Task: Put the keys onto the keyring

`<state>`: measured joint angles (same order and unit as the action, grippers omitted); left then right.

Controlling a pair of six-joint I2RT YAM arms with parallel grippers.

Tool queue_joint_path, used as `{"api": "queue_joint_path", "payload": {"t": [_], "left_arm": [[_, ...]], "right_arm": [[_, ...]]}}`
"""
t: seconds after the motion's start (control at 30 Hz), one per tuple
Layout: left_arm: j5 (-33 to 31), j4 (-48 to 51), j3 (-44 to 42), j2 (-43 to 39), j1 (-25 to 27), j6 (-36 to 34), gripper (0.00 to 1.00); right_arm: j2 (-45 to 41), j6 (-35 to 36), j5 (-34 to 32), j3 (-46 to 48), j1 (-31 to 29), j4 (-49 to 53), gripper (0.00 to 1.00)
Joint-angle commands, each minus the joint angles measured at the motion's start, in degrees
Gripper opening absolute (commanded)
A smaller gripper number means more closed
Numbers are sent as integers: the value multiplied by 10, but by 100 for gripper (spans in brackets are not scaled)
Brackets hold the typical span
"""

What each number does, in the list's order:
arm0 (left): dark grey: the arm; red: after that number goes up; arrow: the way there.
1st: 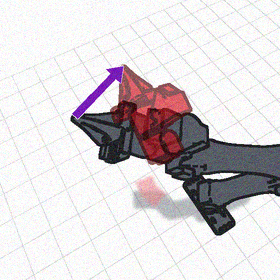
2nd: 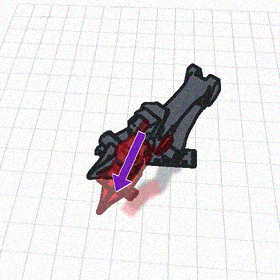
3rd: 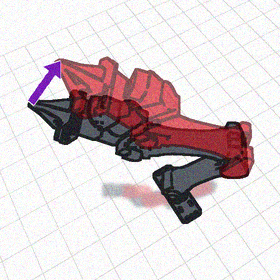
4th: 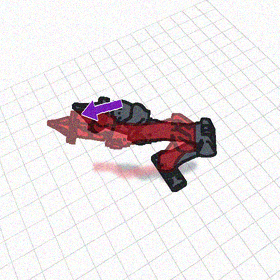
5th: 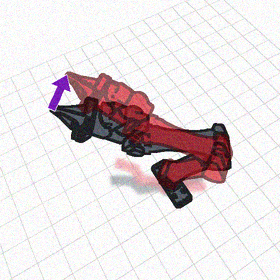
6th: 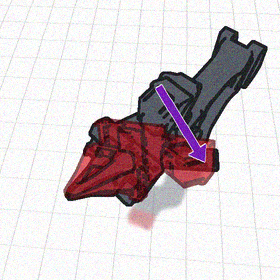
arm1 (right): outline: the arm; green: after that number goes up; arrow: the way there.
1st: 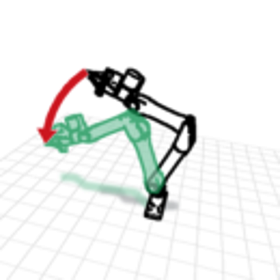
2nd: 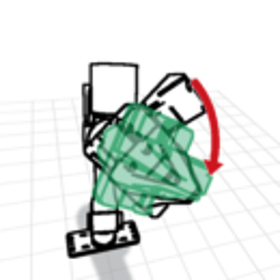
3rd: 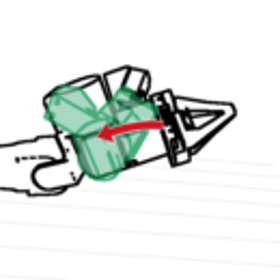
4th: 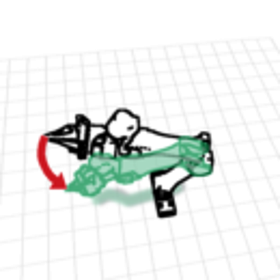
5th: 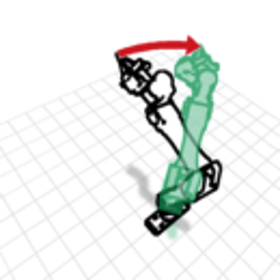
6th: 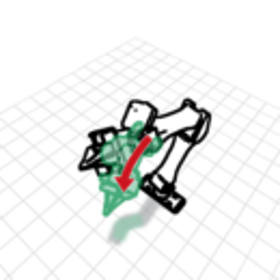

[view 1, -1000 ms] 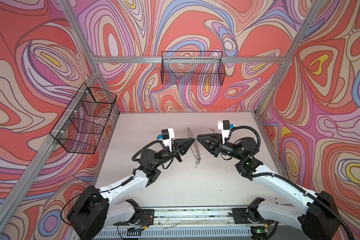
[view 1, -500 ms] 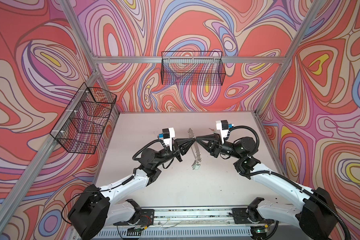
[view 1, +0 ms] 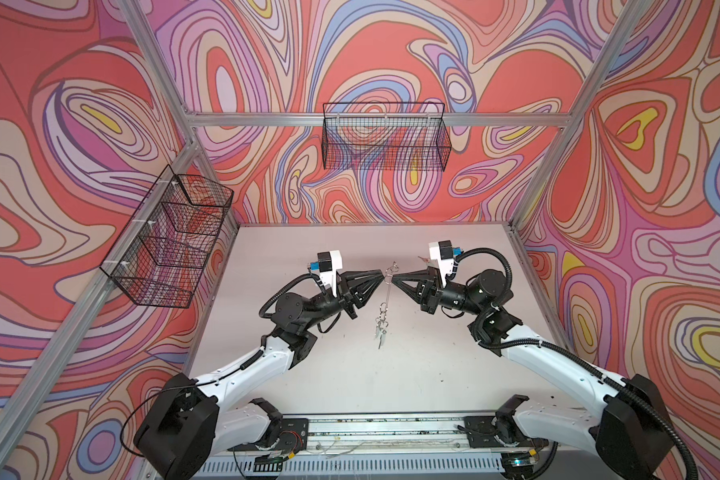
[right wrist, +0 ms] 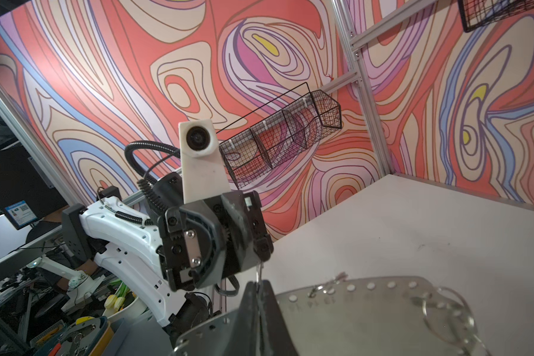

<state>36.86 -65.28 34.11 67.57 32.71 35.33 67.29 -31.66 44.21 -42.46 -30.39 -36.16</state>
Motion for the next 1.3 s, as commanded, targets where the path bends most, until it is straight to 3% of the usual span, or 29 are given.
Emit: {"api": "queue_joint_path", "payload": {"t": [0.0,0.3,0.47,1.17,1.27], "left_arm": [[59,36,30,-22,-14,13,19],[101,235,81,-35,-25,-84,22],[102,236,79,-31,-40,-91,23],[209,185,110,41,-43,-49,20],[224,196,113,45,-45,-48,24]], "right_arm": [[-13,35,13,-25,5,39,0],[-15,67,25,-42,4,90,0],[-15,68,31,-43,4,96,0],[-5,80,46,-55,4,110,0],[-6,79,47,-57,4,111,0]]}}
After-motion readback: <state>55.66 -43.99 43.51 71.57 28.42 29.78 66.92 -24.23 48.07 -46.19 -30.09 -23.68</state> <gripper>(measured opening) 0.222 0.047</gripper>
